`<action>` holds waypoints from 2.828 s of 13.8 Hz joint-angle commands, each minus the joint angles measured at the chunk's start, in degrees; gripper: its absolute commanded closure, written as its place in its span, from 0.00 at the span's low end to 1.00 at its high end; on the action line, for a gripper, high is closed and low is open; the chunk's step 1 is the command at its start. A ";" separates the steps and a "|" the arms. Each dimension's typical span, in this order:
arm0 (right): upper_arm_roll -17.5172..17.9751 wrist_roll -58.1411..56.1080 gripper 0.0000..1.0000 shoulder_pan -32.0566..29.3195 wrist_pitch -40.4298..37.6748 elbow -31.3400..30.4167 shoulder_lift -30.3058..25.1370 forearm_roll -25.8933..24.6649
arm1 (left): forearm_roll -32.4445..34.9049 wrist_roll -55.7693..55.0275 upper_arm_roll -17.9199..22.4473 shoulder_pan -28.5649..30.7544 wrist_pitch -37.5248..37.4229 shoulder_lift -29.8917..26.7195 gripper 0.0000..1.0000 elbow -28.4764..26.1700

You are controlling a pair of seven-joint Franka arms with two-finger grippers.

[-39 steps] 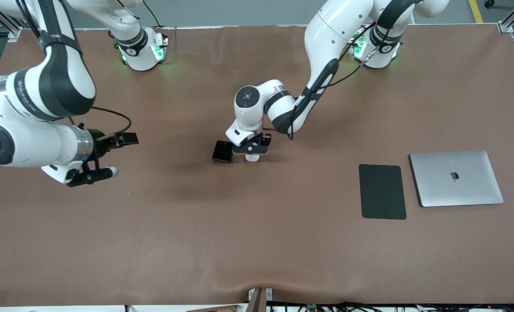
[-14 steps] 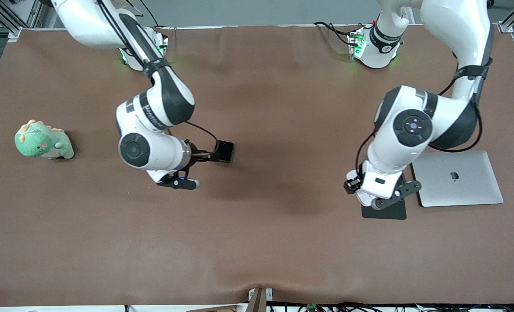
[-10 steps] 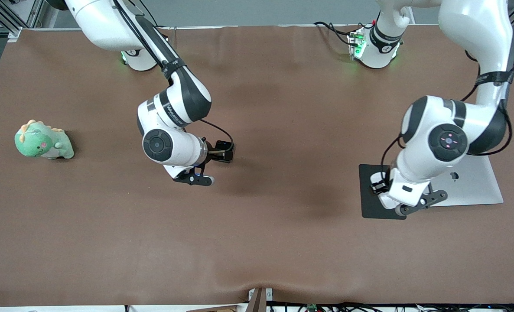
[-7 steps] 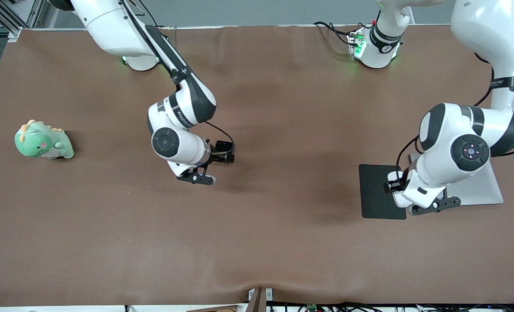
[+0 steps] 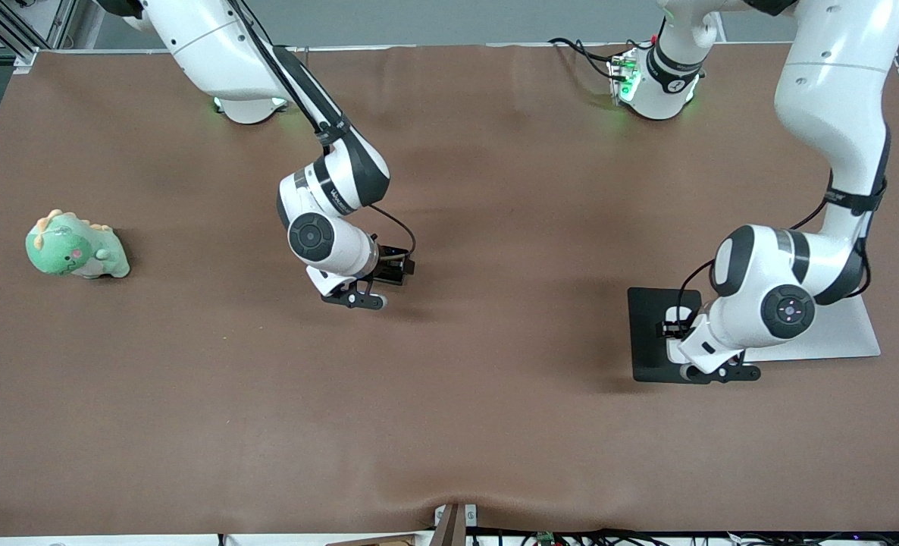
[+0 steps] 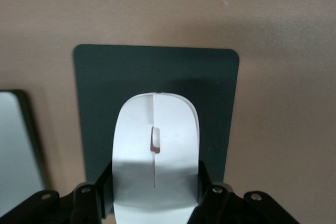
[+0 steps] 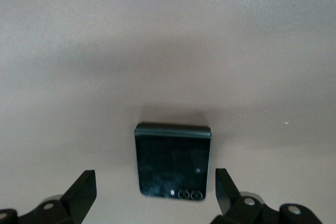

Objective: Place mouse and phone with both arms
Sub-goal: 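Lower the mouse onto the pad and open the left gripper, then raise the left gripper back to rest while the right gripper grips the phone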

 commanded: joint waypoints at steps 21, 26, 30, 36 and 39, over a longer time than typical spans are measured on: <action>-0.79 13.64 0.00 4.46 6.12 -4.52 0.21 -9.53 | -0.87 2.30 -0.29 1.44 10.44 3.01 0.00 0.58; -0.80 13.82 0.00 4.99 7.62 -4.78 1.09 -9.53 | -0.87 2.47 -0.73 1.79 -2.21 -5.68 0.00 0.58; -1.23 13.91 0.00 5.70 8.14 -4.78 1.52 -9.88 | -0.96 5.88 -0.82 2.85 -13.99 -13.24 0.00 0.67; -2.29 15.41 0.00 6.67 8.67 -4.78 2.05 -10.85 | -1.22 6.51 -0.91 3.20 -23.06 -23.88 0.00 0.93; -2.38 15.41 0.02 6.75 8.67 -5.05 2.05 -11.29 | -4.03 6.17 -0.91 3.64 -25.17 -26.70 0.00 1.28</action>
